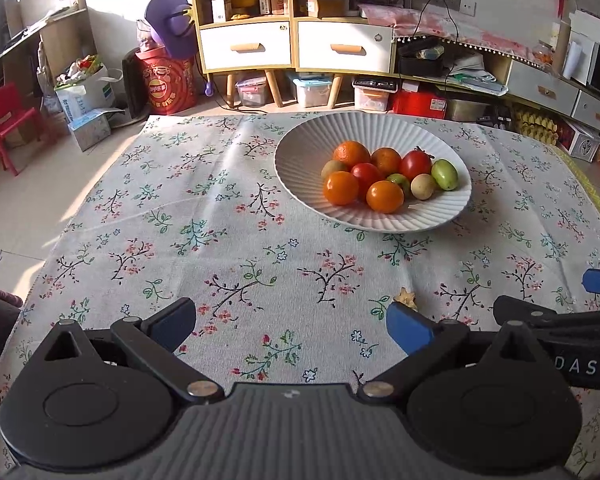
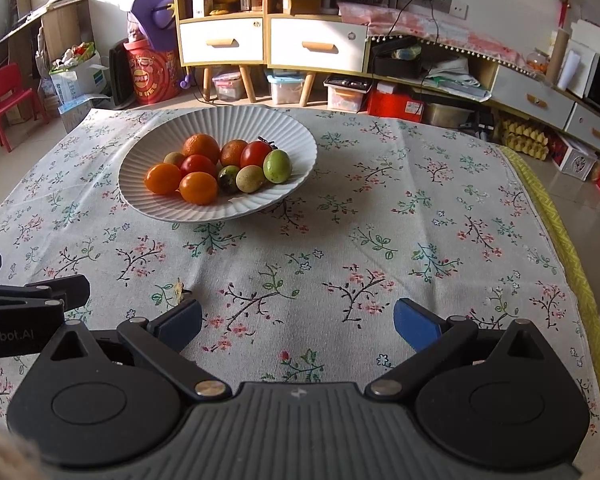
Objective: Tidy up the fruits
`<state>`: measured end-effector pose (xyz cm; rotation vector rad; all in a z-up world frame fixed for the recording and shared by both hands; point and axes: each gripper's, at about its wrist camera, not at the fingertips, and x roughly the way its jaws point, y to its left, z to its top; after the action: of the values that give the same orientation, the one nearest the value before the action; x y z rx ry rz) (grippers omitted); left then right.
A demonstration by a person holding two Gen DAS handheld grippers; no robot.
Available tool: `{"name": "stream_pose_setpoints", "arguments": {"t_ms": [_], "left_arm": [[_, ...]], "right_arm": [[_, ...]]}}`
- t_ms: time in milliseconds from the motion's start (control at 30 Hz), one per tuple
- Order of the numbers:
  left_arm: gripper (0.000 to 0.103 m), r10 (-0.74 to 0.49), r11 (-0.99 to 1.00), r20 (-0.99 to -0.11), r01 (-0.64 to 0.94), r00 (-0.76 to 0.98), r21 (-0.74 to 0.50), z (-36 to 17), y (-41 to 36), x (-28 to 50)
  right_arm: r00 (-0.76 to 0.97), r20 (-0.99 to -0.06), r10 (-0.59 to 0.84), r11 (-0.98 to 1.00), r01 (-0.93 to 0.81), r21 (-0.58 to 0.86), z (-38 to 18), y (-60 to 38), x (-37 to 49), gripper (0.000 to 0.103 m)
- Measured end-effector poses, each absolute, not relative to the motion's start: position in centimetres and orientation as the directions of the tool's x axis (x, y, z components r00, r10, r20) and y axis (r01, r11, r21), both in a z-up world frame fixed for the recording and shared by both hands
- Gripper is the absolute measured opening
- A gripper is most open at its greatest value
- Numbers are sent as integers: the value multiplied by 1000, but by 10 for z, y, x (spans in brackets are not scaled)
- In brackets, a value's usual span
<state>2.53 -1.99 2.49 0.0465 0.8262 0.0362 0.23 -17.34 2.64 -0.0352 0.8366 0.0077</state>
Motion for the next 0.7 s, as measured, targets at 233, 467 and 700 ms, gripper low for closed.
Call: {"name": "stream_pose_setpoints", "arguments": {"t_ms": [233,467,700], "left_arm": [[100,50,998,-734,-14,677,56,25,-20,25],[100,52,998,-734,-14,678,57,24,-19,25],[100,57,998,-734,-19,677,60,23,-19,24]], "right_arm": [[668,-744,-12,999,-19,-33,26,-174,3,102],[668,-744,-13,999,-19,-34,26,-174,4,102],[668,-744,-13,999,-19,-35,26,-174,4,102]]}}
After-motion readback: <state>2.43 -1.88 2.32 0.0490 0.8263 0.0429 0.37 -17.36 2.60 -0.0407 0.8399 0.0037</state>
